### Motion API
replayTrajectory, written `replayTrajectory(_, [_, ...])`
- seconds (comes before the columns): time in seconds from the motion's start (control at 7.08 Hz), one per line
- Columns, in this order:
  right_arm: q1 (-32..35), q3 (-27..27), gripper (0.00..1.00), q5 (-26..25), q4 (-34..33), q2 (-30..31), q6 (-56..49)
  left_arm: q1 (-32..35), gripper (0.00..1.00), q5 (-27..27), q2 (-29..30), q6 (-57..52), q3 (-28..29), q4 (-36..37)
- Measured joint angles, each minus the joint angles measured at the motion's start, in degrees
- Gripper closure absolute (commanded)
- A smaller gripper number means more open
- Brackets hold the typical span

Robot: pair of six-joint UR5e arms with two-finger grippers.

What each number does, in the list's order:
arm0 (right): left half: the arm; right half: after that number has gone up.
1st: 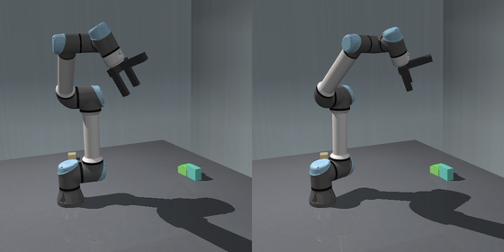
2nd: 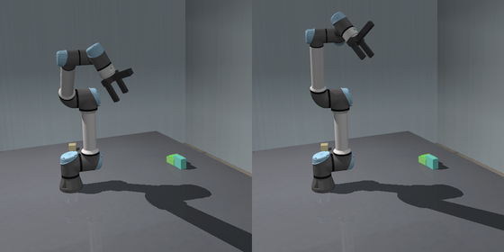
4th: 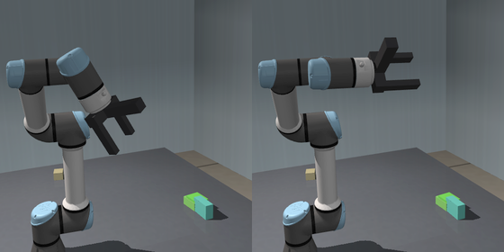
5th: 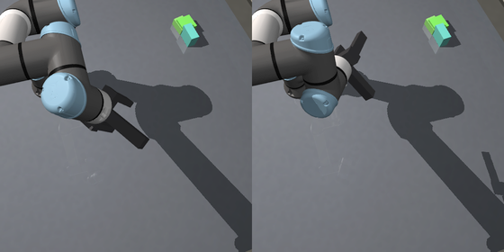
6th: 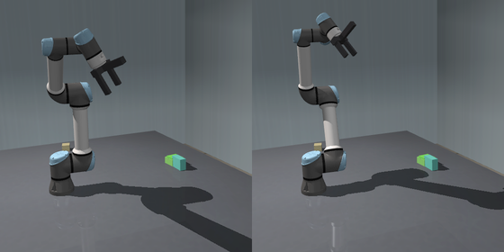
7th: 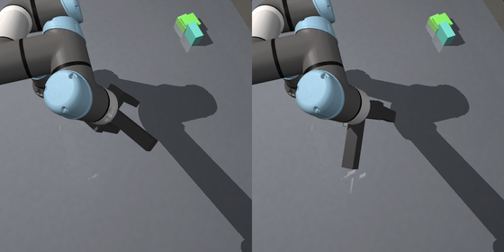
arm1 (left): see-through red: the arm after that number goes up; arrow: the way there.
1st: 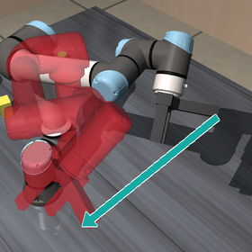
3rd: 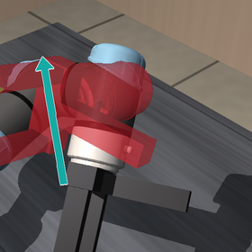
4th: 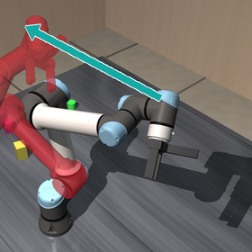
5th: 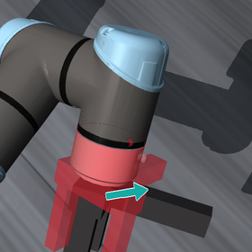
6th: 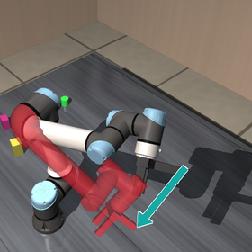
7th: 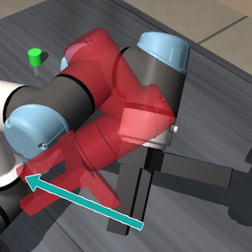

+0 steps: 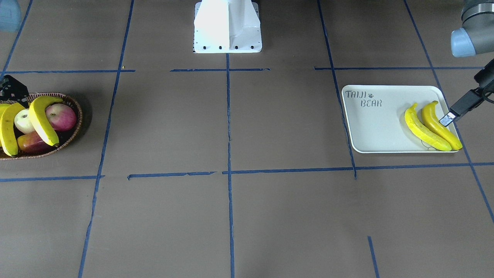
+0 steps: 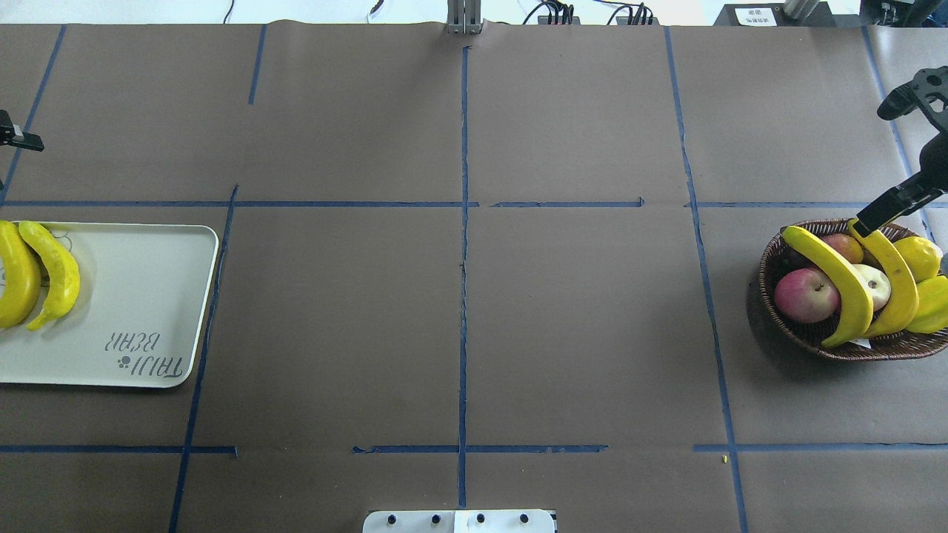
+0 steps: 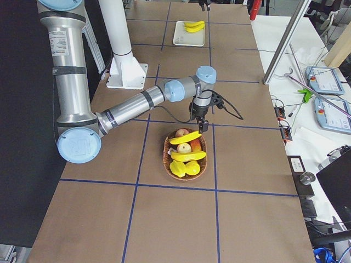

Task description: Transfer all bananas from basket to plate

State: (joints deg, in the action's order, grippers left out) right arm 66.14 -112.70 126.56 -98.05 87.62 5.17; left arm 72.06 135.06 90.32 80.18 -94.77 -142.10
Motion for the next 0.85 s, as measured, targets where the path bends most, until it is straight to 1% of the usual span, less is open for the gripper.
replayTrajectory(0.14, [-0.42, -0.30, 0.01, -0.01, 5.45, 3.33, 4.40, -0.04, 0.00, 0.07, 0.02, 0.09, -0.21, -0.01])
replayTrajectory(0.28, [-2.32, -0.34, 0.01, -0.14, 12.68, 6.48, 10.98, -0.22, 0.00, 0.10, 0.01, 0.16, -0.28, -0.01])
replayTrajectory(0.42, [-5.48, -0.23, 0.02, -0.69, 19.41, 8.49, 18.43, -0.49, 0.00, 0.09, -0.02, 0.23, -0.30, -0.02])
replayTrajectory(0.56, [-8.69, -0.13, 0.03, -1.67, 24.41, 9.84, 24.39, -0.83, 0.00, 0.06, -0.05, 0.31, -0.30, -0.02])
replayTrajectory(0.71, [-10.52, -0.12, 0.05, -2.44, 26.61, 11.14, 26.80, -1.24, 0.00, 0.01, -0.08, 0.38, -0.27, -0.04])
replayTrajectory(0.85, [-11.66, -0.13, 0.06, -3.68, 27.35, 12.38, 27.49, -1.67, 0.00, -0.05, -0.17, 0.41, -0.25, -0.07])
